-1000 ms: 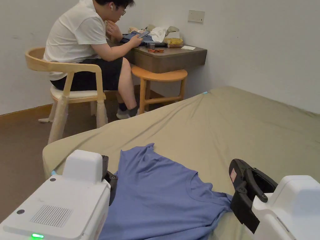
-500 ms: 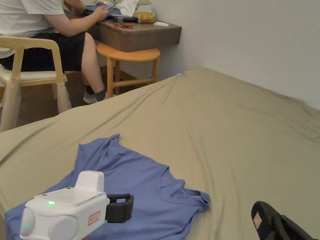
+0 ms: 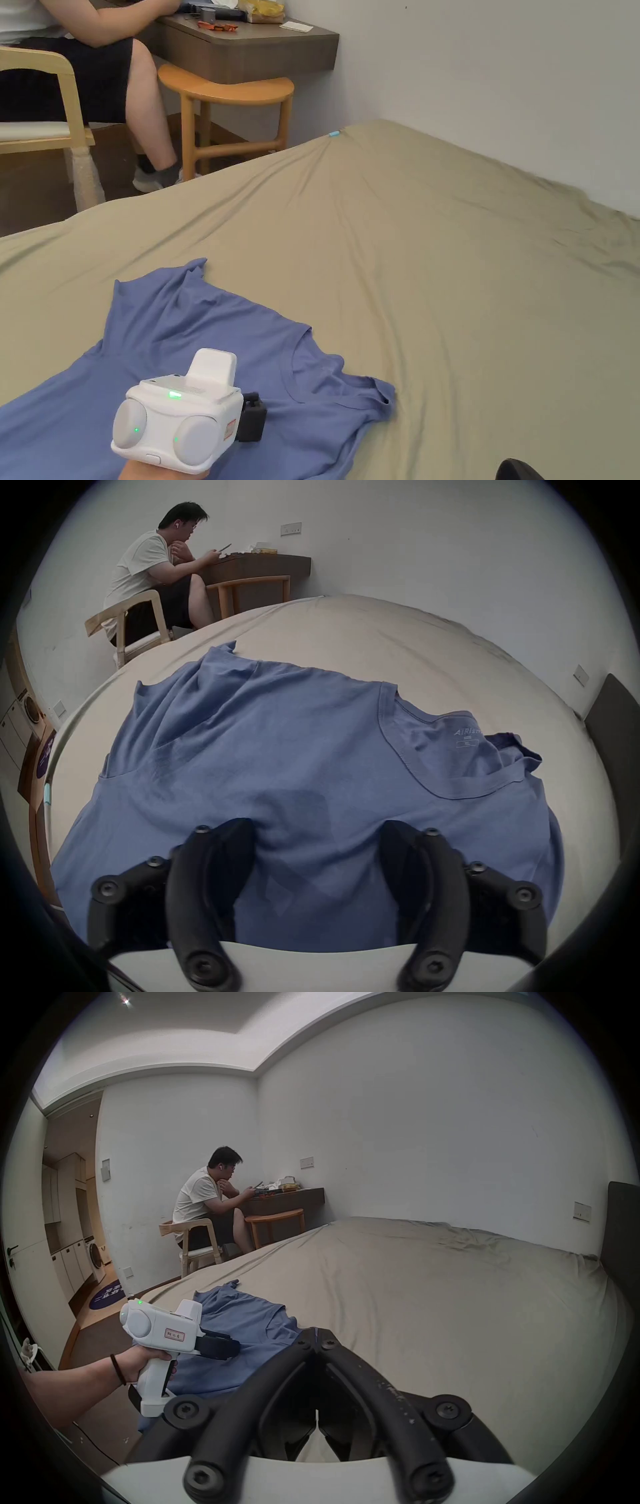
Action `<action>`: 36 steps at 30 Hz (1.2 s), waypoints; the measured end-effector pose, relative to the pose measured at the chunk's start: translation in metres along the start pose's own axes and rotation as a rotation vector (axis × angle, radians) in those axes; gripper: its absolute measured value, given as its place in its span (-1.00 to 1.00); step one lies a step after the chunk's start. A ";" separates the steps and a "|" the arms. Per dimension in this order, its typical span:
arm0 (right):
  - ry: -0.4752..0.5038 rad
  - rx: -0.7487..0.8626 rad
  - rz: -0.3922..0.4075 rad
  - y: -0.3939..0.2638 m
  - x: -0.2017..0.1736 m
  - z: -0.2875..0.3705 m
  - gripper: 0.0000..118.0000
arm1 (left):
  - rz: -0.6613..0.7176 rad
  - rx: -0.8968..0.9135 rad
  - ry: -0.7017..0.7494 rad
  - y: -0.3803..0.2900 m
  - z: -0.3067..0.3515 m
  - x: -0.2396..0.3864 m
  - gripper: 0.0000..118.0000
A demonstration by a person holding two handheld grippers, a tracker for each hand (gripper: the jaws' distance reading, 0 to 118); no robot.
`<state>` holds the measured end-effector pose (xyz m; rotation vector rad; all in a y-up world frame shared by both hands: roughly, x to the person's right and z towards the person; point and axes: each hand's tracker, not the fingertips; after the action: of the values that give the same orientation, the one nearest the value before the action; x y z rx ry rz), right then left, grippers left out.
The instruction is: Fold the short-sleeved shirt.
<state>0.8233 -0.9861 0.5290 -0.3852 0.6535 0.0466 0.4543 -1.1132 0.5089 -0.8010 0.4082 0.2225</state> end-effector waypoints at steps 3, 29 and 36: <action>-0.015 -0.009 -0.020 -0.001 0.002 -0.001 -0.97 | 0.040 0.021 -0.004 0.001 0.004 0.003 -0.99; -0.502 0.108 -0.186 -0.002 0.095 0.144 -0.97 | 0.163 0.143 -0.877 0.033 0.105 0.256 -0.99; -0.723 0.218 -0.287 -0.011 0.119 0.230 -0.97 | -0.048 0.010 -1.248 -0.019 0.197 0.397 -0.99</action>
<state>1.0541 -0.9218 0.6284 -0.2224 -0.1146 -0.1540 0.8707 -0.9657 0.4708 -0.5293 -0.7831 0.6156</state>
